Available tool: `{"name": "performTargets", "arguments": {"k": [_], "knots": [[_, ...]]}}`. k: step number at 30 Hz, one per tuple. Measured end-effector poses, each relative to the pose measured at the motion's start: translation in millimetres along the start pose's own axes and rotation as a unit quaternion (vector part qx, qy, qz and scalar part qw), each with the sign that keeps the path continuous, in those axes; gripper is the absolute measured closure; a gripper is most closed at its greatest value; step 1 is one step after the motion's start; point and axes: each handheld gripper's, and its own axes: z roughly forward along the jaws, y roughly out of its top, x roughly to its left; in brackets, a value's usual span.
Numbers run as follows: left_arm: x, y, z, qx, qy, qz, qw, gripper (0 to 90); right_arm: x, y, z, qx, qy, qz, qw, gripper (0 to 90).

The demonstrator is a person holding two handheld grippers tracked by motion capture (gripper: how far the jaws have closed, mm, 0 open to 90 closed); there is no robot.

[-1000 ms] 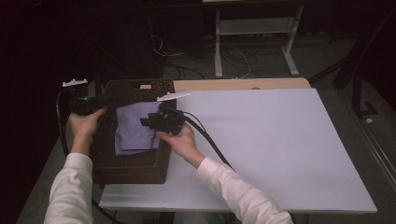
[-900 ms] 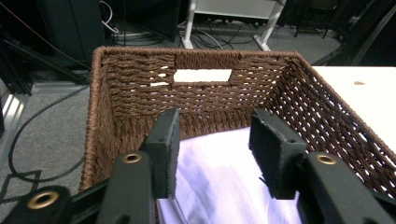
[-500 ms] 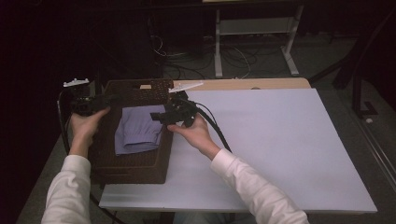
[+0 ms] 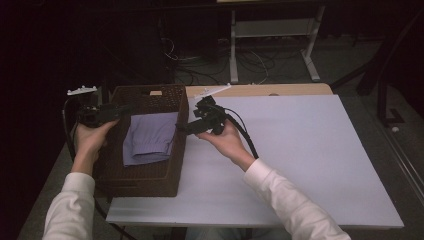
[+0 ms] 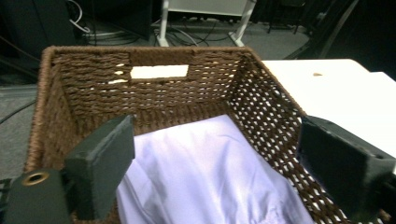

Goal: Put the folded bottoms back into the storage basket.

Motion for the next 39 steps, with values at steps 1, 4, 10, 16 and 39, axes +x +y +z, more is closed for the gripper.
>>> {"name": "performTargets", "arguments": {"k": [1, 4, 10, 16, 39], "knots": [[0.0, 0.0, 0.0, 0.000, 0.000, 0.000, 1.0000, 8.0, -1.3, -0.9, -2.2, 0.000, 0.001, 0.001, 1.0000, 8.9], [-8.1, 0.1, -3.1, -0.002, -0.004, 0.010, 0.9999, 2.8, -6.2, -5.0, -11.7, 0.003, 0.003, 0.001, 1.0000, 3.7], [-20.9, -1.9, -4.5, 0.000, -0.012, 0.024, 0.9996, 0.0, -16.7, -14.7, -30.9, 0.010, -0.010, 0.001, 0.9999, 0.0], [-37.7, -3.9, -5.8, 0.001, -0.025, 0.045, 0.9987, 0.0, -27.6, -25.6, -50.8, 0.009, -0.022, 0.008, 0.9997, 0.0], [-89.5, -16.6, -15.4, -0.030, -0.098, 0.082, 0.9914, 0.0, -48.4, -76.7, -119.4, -0.005, -0.049, 0.016, 0.9987, 0.0]]}}
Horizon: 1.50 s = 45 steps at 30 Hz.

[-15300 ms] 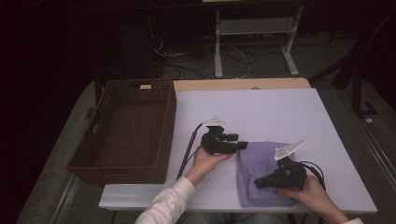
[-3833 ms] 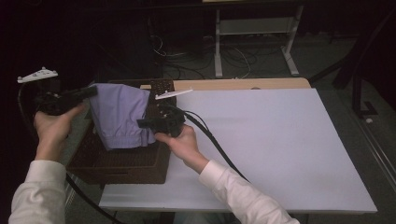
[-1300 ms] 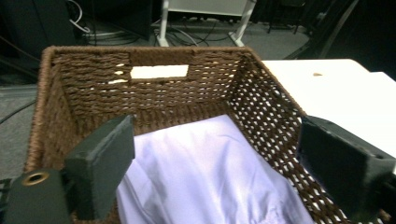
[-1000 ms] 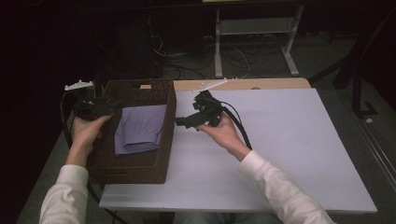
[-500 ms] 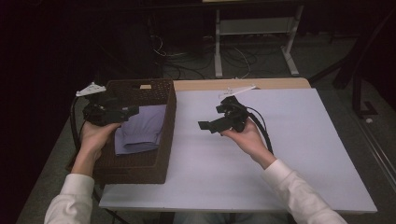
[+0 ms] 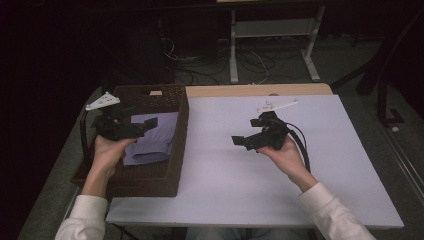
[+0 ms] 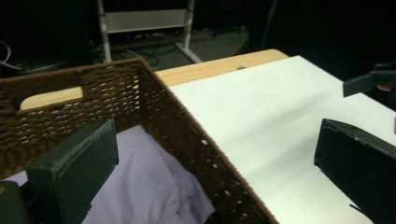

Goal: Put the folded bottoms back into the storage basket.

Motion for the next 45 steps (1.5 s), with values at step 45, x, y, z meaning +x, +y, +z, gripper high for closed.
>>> {"name": "performTargets", "arguments": {"k": [45], "knots": [[-52.1, -45.6, 17.2, 0.055, -0.048, 0.059, 0.9956, 0.4, -39.1, -106.7, -93.9, -0.072, -0.042, 0.043, 0.9956, 0.0]]}}
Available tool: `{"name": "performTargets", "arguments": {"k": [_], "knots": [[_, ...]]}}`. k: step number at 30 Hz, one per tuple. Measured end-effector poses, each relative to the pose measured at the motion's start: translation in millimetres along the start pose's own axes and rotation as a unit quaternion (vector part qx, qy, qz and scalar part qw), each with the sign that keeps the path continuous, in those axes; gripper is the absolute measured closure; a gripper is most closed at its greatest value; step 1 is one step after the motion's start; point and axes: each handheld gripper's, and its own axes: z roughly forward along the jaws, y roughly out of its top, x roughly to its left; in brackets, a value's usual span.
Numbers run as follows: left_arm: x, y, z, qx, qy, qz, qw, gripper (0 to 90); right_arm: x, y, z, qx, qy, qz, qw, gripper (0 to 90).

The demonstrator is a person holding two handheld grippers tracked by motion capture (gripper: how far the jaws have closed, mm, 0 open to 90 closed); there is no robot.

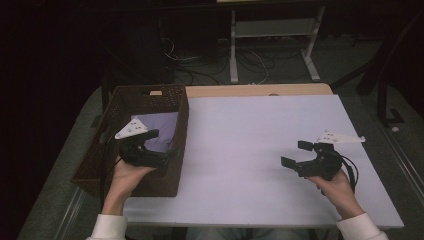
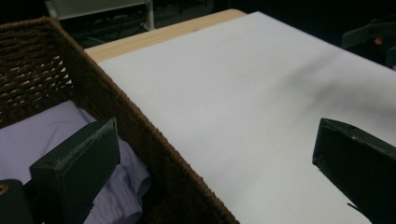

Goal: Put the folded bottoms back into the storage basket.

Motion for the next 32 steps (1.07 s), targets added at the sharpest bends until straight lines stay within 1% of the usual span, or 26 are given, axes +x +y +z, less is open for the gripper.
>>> {"name": "performTargets", "arguments": {"k": [5, 6, 8, 12, 15, 18, 24, 32], "knots": [[0.0, -1.5, -0.7, 0.004, 0.001, 0.001, 1.0000, 0.4, -5.9, -8.6, -5.7, -0.003, -0.004, 0.001, 1.0000, 0.0], [1.2, -3.1, -0.8, 0.005, -0.002, -0.003, 1.0000, 0.4, -6.6, -10.6, -7.0, -0.004, -0.006, 0.002, 1.0000, 0.0], [2.1, -4.5, -1.1, 0.005, -0.002, -0.006, 1.0000, 0.4, -8.2, -15.1, -10.1, -0.003, -0.011, 0.001, 0.9999, 0.0], [1.3, -4.6, -3.2, 0.002, -0.003, -0.005, 1.0000, 0.4, -11.7, -21.9, -16.1, 0.000, -0.017, 0.003, 0.9999, 0.0], [0.9, -5.0, -3.6, 0.003, -0.004, -0.005, 1.0000, 0.4, -13.4, -24.3, -18.9, 0.000, -0.020, 0.003, 0.9998, 0.0], [-0.5, -5.0, -3.9, 0.002, -0.006, -0.004, 1.0000, 0.4, -16.6, -29.8, -25.5, 0.000, -0.025, 0.010, 0.9996, 0.0], [-2.4, -5.1, -2.8, 0.005, -0.009, -0.004, 0.9999, 0.5, -20.3, -39.4, -32.5, 0.006, -0.034, 0.019, 0.9992, 0.0], [-3.4, -4.8, -3.6, 0.005, -0.010, -0.004, 0.9999, 0.6, -24.0, -47.8, -38.8, 0.016, -0.047, 0.015, 0.9987, 0.0]]}}
